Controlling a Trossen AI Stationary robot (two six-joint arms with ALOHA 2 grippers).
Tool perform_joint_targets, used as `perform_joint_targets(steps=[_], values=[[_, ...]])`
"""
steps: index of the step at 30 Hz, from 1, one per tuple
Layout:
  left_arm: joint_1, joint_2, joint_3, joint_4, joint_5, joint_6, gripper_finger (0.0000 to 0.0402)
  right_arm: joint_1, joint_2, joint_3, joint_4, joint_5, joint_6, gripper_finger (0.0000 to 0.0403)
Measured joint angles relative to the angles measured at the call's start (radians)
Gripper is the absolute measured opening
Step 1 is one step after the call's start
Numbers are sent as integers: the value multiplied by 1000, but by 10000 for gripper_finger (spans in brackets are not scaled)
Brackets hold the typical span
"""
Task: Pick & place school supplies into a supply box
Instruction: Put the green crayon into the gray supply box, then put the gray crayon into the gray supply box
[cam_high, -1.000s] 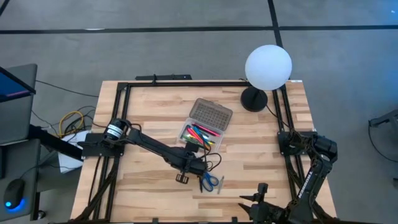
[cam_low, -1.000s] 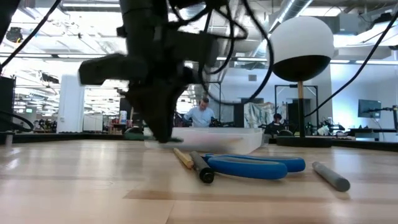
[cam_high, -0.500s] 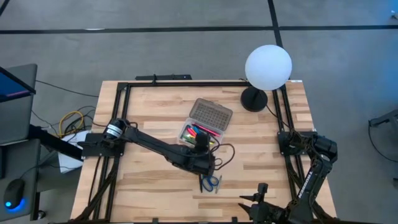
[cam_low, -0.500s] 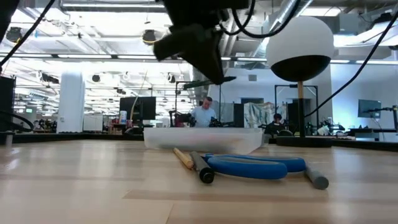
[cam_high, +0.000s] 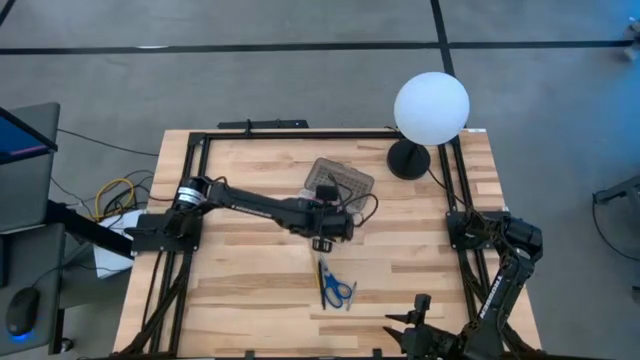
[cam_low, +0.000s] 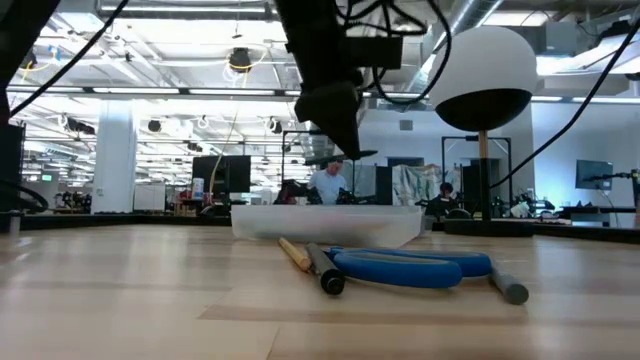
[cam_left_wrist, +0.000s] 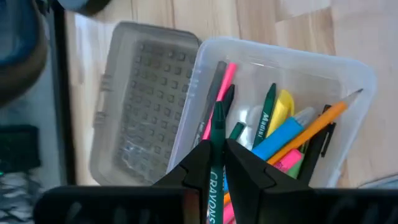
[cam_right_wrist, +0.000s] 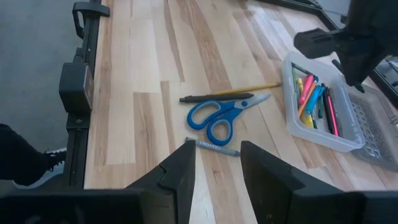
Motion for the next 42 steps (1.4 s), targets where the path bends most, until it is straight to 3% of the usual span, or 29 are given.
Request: perform_joint_targets(steps=[10,24,28,33,38,42], values=[[75,0,0,0,60,-43,40,0,0,-17,16,0,0,121],[74,0,0,-62,88,-65,99,-4,0,-66,35,0,2,121],[33,2,23,-213,145,-104,100,-34,0,-66,38,0,-11,121],[-58,1,27,-370,213,-189,100,-88,0,-74,139,-16,-154,121],[-188,2,-6,-384,184,-241,100,-135,0,-131,312,-98,-375,121],[-303,1,-51,-369,63,-294,100,-174,0,-159,378,-134,-474,121]])
